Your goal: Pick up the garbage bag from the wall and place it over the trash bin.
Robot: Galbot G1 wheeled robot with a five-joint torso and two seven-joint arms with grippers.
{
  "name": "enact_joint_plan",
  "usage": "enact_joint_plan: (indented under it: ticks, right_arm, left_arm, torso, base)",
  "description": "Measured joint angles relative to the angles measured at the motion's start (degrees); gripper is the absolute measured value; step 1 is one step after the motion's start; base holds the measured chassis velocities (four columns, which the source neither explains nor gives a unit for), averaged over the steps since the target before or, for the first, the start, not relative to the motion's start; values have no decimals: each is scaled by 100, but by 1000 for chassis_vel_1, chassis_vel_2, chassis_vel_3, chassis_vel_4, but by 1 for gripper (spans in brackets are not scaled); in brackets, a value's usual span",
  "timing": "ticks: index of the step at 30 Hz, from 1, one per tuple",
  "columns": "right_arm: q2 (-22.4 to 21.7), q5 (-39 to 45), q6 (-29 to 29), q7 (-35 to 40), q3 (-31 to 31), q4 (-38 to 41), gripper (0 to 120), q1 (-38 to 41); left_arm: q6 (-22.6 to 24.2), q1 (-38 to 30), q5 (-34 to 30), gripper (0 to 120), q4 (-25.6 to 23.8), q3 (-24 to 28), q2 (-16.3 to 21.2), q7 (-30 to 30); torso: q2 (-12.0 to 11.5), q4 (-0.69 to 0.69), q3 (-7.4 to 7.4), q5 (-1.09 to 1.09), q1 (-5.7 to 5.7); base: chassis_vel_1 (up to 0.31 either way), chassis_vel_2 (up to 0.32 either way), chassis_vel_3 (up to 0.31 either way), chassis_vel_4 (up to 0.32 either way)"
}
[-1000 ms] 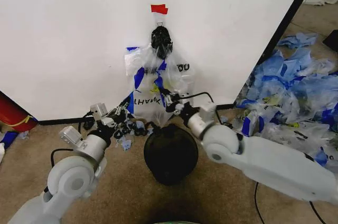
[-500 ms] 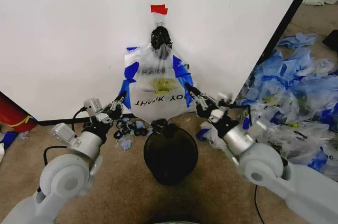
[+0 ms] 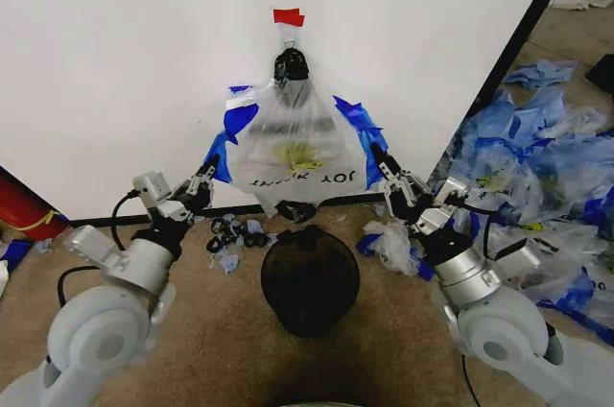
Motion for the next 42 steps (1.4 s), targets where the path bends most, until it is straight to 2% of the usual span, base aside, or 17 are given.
enact_joint_plan:
  ticks: [10, 21, 29, 42]
  right_arm:
    - [122, -270, 418, -167, -34, 172, 0, -302]
    - [276, -800, 781, -494, 180, 310, 0, -1018]
    - [404, -905, 784, -357, -44, 489, 0, -1276]
    - [543, -661, 406, -63, -361, 766, 0, -1391]
  left_arm:
    - [-140, 567, 368, 0, -441, -239, -227, 2]
    - [-363, 1169, 1108, 0, -472, -255, -586, 184]
    - [-397, 1548, 1377, 0, -468, -238, -723, 229]
    - [-377, 1820, 1537, 0, -459, -257, -731, 199]
  torso:
    - [-1, 0, 0, 1, 0]
    - [-1, 0, 0, 1, 0]
    - [-1, 1, 0, 1, 0]
    - [-1, 0, 0, 1, 1]
  base:
    - [0, 0, 0, 0]
    - [0, 0, 0, 0]
    - [0, 0, 0, 0]
    - [0, 0, 0, 0]
